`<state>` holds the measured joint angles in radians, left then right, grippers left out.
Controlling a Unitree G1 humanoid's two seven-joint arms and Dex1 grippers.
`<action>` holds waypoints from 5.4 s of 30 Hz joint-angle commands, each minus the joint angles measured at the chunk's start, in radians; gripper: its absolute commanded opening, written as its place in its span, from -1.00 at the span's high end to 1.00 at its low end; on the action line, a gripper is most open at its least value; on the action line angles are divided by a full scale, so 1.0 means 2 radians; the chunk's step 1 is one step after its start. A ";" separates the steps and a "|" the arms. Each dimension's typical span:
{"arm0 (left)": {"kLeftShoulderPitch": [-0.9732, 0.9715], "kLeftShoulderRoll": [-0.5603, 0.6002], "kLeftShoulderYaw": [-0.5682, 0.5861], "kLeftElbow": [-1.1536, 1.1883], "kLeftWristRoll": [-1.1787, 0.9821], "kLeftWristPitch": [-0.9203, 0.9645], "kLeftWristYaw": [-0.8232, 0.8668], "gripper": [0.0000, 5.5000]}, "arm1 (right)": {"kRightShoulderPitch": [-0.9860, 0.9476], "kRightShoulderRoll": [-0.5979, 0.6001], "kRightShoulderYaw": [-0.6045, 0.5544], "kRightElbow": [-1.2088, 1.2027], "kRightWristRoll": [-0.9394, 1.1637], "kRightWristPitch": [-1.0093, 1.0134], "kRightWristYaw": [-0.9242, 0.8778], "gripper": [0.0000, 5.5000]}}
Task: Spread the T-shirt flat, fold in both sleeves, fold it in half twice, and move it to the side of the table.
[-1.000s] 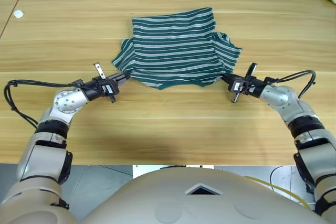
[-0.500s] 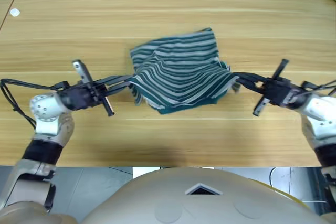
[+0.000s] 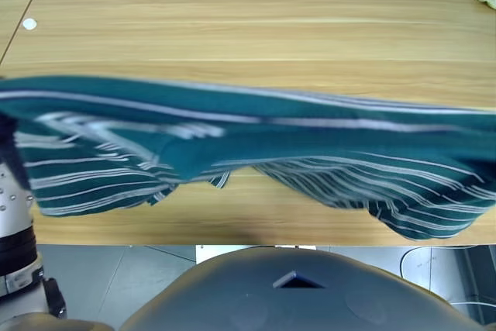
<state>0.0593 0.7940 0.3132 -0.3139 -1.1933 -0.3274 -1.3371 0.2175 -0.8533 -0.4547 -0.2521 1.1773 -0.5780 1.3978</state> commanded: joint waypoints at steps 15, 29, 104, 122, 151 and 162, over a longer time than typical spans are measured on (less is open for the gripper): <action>-0.889 -0.063 -0.134 0.796 0.580 0.064 0.590 0.99 | -0.957 0.123 0.290 0.738 -0.779 0.242 -0.766 1.00; -0.268 -0.102 -0.182 0.694 0.529 -0.345 0.269 0.99 | -0.510 0.088 0.333 0.669 -0.791 -0.030 -0.752 1.00; -0.125 0.072 -0.286 0.429 0.888 -0.272 0.402 -0.92 | -0.059 0.074 0.332 0.163 -0.475 -0.011 -0.182 -0.96; -0.170 0.077 -0.351 0.525 0.946 -0.293 0.497 0.18 | -0.055 0.083 0.332 0.161 -0.484 -0.011 -0.179 -0.96; -0.199 0.057 -0.346 0.565 0.884 -0.335 0.551 0.99 | -0.054 0.091 0.334 0.166 -0.487 -0.017 -0.180 -0.96; -0.201 0.049 -0.328 0.571 0.820 -0.362 0.519 0.99 | -0.053 0.091 0.335 0.165 -0.488 -0.021 -0.179 -0.96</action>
<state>-0.3366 0.8991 -0.3533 0.8351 0.4681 -1.0431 -0.2767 0.1145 -0.6744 0.2137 0.0813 0.2063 -0.6119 1.0362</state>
